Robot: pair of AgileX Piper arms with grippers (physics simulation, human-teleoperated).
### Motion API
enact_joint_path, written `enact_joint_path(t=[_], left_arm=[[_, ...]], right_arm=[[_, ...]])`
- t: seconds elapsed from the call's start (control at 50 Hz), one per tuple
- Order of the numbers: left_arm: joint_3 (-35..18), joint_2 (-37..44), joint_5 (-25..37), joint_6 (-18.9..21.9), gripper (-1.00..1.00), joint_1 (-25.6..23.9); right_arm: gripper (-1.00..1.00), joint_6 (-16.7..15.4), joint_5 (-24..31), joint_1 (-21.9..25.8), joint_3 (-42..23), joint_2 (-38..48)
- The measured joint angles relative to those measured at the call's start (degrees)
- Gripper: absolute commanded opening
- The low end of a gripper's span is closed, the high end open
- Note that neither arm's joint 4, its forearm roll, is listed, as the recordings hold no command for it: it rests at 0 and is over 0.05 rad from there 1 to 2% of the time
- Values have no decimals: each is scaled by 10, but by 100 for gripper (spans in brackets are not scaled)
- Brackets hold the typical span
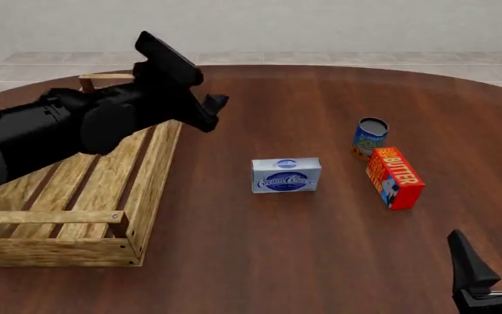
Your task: Pick up the cream cheese and put it in the tray.
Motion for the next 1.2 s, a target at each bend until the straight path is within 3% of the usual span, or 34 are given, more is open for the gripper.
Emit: enact_joint_path(t=[0.24,0.54,0.96,1.2], left_arm=[[-91,91,73,70,100,-16],[-157,170,126,143,100,-30],[-248,268,185,182,100,-46],[-259,299,184,181,100,-67]], right_arm=[[100,2,-2,0,0,3],[100,-1,1,-1,0,-1],[100,-7,11,7,0,-13],[100,-4,14,8,0,-16]])
